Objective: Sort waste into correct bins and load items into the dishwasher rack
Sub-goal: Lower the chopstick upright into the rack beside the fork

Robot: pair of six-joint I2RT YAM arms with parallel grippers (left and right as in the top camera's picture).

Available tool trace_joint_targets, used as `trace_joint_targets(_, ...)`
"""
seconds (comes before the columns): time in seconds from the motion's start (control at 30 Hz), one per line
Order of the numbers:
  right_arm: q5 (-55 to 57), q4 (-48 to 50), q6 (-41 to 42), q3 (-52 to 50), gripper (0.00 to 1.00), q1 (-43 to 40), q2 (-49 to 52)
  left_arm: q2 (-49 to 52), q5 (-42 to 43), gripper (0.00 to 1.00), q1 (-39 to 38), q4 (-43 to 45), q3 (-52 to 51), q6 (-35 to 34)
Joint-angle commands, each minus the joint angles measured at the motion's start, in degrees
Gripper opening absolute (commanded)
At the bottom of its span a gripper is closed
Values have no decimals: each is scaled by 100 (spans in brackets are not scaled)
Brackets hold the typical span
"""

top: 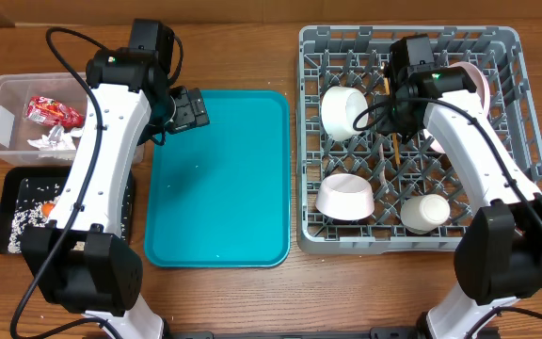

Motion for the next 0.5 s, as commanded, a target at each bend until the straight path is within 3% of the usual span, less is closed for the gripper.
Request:
trace_joint_targets(0.0,35,70,-13,22,4,13,17,59,-74,100,-52,7,127,98)
trace_joint_targets(0.47,310,184,7,22,6,15,17,59,-74,100,-52,7,127,101)
